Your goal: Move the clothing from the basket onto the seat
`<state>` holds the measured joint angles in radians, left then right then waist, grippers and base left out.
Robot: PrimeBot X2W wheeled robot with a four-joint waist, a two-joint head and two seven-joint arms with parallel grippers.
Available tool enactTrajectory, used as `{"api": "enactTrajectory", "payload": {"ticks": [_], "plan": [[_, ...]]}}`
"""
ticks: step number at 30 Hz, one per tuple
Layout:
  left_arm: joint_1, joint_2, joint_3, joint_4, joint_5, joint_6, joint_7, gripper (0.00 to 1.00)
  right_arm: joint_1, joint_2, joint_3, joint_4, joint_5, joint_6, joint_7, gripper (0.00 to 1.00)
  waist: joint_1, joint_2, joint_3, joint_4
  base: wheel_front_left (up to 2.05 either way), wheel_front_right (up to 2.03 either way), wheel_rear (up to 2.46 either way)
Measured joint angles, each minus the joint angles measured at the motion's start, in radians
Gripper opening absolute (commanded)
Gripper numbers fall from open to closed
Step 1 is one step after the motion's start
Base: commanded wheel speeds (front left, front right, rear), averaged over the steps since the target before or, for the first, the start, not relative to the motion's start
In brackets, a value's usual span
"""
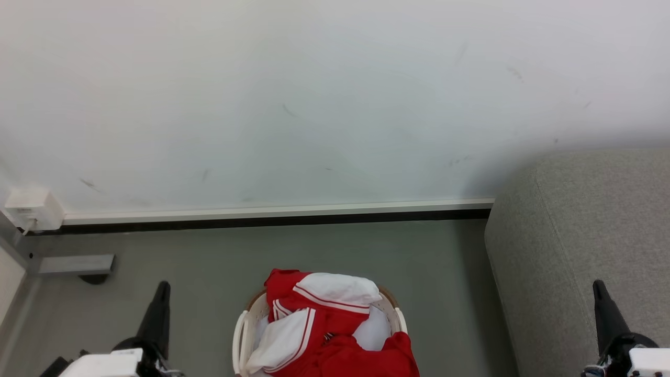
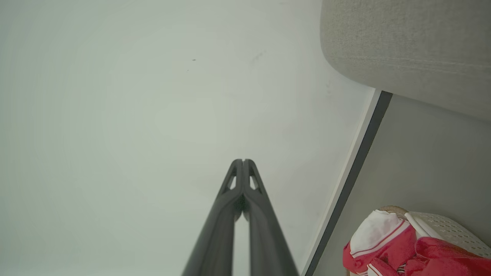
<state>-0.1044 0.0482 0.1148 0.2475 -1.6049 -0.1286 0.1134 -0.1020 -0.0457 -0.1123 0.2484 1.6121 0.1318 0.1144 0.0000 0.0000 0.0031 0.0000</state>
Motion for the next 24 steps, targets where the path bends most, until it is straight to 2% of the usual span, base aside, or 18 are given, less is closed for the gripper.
{"api": "enactTrajectory", "payload": {"ticks": [12, 18, 24], "plan": [[0.028, -0.007, -0.03, 0.028, 0.018, 0.005, -0.038, 1.0, 0.034, 0.012, 0.017, 0.014, -0.024, 0.0, -0.039, 1.0, 0.0, 0.0, -0.001, 0.002, 0.0, 0.0, 0.0], [0.029, -0.007, -0.044, 0.028, 0.048, 0.005, -0.069, 1.0, 0.044, 0.011, 0.019, 0.0, -0.122, 0.0, -0.068, 1.0, 0.0001, 0.0, -0.001, 0.003, 0.0, 0.0, 0.0], [0.03, -0.007, -0.051, 0.027, 0.153, 0.005, -0.091, 1.0, 0.047, 0.011, 0.025, -0.038, -0.275, 0.0, -0.095, 1.0, 0.0001, 0.0, 0.0, 0.004, 0.0, 0.0, 0.0]]}}
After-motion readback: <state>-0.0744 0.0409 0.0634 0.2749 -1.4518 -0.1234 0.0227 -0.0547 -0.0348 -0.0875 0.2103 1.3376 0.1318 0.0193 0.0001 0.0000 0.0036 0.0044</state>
